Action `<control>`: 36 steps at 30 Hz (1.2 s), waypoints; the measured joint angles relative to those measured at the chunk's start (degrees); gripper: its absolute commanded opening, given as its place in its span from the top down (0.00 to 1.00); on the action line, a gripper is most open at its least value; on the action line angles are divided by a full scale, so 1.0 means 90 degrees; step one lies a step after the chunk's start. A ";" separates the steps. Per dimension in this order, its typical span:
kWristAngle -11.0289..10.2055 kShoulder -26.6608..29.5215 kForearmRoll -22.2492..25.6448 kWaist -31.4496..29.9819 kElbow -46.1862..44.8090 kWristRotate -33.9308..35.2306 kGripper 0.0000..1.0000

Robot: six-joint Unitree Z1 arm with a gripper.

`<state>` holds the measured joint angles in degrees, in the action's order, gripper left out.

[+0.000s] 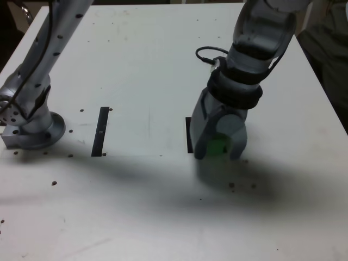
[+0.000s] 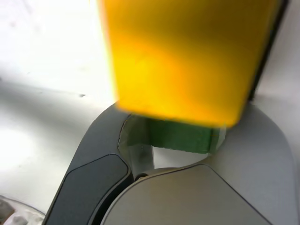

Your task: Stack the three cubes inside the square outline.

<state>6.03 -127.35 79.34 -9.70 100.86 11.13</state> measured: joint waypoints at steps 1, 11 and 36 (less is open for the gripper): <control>-0.0004 0.0070 0.0093 -0.0034 0.0049 0.0050 0.77; -0.0326 0.0618 0.1026 -0.0370 0.0673 0.0434 0.77; -0.0654 0.1055 0.1509 0.0516 0.1224 -0.0407 0.77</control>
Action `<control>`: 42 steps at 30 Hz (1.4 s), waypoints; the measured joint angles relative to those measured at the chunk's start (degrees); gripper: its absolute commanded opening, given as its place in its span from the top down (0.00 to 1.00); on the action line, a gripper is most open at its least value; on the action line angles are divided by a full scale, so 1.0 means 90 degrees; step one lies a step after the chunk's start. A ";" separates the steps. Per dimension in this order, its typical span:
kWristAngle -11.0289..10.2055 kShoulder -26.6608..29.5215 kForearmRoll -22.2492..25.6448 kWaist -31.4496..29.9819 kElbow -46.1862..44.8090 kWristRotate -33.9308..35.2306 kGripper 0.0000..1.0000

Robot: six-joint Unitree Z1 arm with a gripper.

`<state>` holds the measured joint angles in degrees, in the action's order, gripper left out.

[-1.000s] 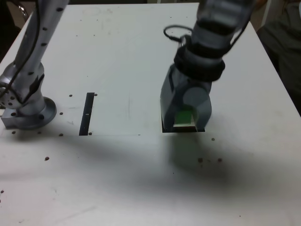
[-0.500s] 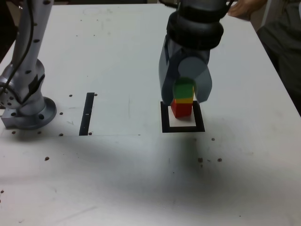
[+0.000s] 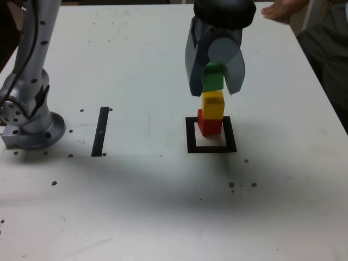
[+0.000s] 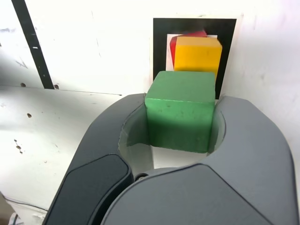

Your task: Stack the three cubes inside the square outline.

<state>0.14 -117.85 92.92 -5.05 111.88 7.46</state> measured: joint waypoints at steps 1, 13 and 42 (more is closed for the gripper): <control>0.0027 -0.0009 0.0000 0.0019 0.0001 -0.0054 0.77; 0.0219 -0.0421 0.0000 0.0179 0.0158 -0.0353 0.77; 0.0236 -0.0599 -0.0030 0.0287 0.0017 -0.0517 0.01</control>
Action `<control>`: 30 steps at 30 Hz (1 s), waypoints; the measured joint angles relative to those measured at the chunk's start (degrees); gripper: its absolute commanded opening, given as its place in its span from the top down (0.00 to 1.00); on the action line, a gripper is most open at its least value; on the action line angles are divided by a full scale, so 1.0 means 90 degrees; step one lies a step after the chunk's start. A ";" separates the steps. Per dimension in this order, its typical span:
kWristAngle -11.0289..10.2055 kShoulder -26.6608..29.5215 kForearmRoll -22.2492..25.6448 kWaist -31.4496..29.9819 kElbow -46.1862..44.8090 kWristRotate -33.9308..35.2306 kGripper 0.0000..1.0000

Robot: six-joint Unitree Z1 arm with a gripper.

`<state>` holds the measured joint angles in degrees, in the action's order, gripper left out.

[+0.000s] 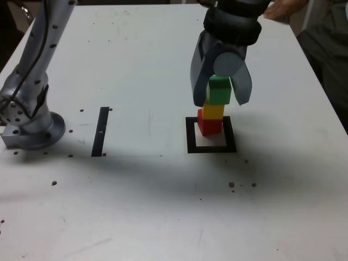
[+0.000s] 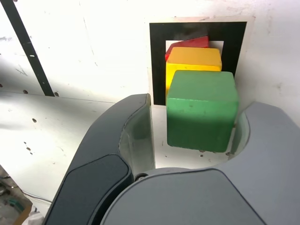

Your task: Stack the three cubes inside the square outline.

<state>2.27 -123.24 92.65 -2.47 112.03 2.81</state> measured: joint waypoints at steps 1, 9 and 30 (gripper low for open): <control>0.0010 0.0000 0.0000 0.0003 -0.0017 0.0000 0.01; 0.0011 0.0059 0.0001 0.0012 -0.0121 0.0000 0.00; -0.0524 0.1851 0.0004 -0.0220 -0.1249 0.0278 0.00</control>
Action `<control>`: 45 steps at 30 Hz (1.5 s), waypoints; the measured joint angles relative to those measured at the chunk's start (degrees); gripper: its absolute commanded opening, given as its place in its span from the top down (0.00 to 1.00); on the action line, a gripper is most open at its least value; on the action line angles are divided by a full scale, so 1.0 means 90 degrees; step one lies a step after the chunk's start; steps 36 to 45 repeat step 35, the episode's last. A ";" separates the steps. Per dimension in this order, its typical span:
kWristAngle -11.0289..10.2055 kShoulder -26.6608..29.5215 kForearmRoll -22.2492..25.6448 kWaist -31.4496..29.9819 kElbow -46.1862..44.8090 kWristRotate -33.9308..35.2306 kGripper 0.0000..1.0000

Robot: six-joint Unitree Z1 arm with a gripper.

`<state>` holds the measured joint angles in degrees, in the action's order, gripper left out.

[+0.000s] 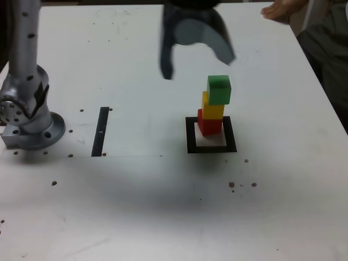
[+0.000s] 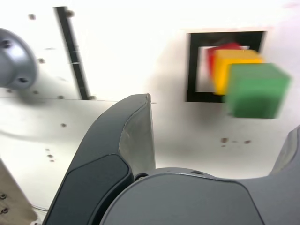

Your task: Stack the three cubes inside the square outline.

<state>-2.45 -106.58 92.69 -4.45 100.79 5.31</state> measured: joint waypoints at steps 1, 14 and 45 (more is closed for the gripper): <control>-0.0005 0.0113 -0.0001 -0.0018 -0.0148 0.0022 0.00; -0.0046 0.1287 -0.0374 -0.0293 -0.2261 0.0208 0.00; 0.0118 0.2286 -0.2833 -0.0295 -0.5903 0.0288 0.00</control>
